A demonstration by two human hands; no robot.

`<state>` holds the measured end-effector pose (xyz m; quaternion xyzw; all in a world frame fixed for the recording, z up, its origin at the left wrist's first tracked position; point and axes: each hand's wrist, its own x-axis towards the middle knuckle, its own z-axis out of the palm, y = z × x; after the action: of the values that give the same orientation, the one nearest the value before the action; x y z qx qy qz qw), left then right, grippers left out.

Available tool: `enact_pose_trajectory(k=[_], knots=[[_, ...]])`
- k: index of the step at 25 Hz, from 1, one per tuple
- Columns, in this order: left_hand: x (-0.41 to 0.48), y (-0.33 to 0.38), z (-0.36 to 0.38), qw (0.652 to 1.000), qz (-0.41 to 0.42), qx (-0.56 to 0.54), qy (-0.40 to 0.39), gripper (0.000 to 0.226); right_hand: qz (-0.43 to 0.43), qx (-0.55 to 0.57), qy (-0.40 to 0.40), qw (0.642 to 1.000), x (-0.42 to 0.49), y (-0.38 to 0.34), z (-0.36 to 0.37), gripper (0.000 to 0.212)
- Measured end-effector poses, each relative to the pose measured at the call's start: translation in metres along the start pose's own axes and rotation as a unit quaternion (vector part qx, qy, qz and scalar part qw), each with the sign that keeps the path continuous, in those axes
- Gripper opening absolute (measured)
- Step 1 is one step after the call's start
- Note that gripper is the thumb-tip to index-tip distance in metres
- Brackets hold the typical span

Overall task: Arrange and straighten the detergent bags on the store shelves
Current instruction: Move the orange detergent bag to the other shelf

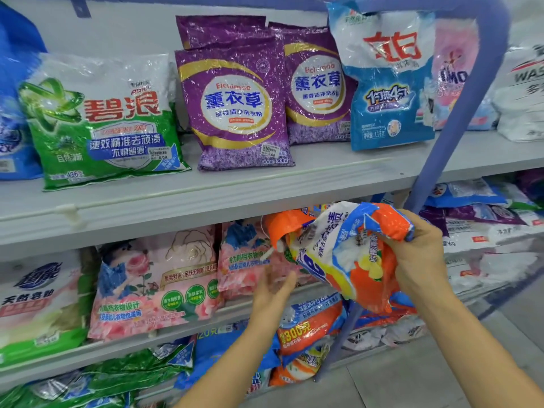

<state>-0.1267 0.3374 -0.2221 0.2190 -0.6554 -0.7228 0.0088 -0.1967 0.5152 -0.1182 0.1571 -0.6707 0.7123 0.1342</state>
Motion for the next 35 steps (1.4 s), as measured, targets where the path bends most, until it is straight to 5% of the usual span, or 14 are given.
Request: enact_pose_trajectory(k=[3,6,8,12,20,22,24,28,32,35], knots=[[-0.006,-0.007,0.014,0.959,-0.142,-0.236,-0.066,0.087,0.049,0.117,0.013,0.992,-0.008,-0.015,0.001,0.025],[-0.008,-0.006,0.028,0.897,-0.219,-0.370,-0.102,0.085,0.100,0.161,0.008,0.982,-0.015,-0.026,-0.006,0.053],[-0.018,-0.001,0.039,0.858,-0.236,-0.424,-0.167,0.090,0.110,0.168,0.019,0.979,-0.023,-0.036,-0.014,0.058],[-0.042,0.022,0.055,0.789,-0.188,-0.506,-0.292,0.099,0.132,0.230,0.039,0.963,-0.029,-0.053,-0.035,0.010],[-0.057,0.066,0.045,0.839,-0.107,-0.453,-0.281,0.083,0.135,0.301,0.107,0.938,0.001,-0.059,-0.057,0.018],[-0.062,0.076,0.036,0.849,-0.057,-0.433,-0.297,0.079,0.152,0.316,0.085,0.933,0.010,-0.058,-0.057,0.069],[-0.067,0.087,0.027,0.887,-0.016,-0.375,-0.270,0.066,0.154,0.337,0.080,0.925,0.012,-0.061,-0.055,0.093],[-0.072,0.119,0.014,0.950,0.071,-0.254,-0.168,0.062,0.151,0.375,0.032,0.914,0.009,-0.072,-0.046,0.072],[-0.082,0.157,-0.005,0.924,0.138,-0.331,-0.135,0.040,0.116,0.338,-0.079,0.931,0.002,-0.087,-0.025,0.054],[-0.084,0.181,-0.036,0.905,0.184,-0.353,-0.153,0.063,0.067,0.295,-0.140,0.943,0.005,-0.099,-0.006,0.045]])
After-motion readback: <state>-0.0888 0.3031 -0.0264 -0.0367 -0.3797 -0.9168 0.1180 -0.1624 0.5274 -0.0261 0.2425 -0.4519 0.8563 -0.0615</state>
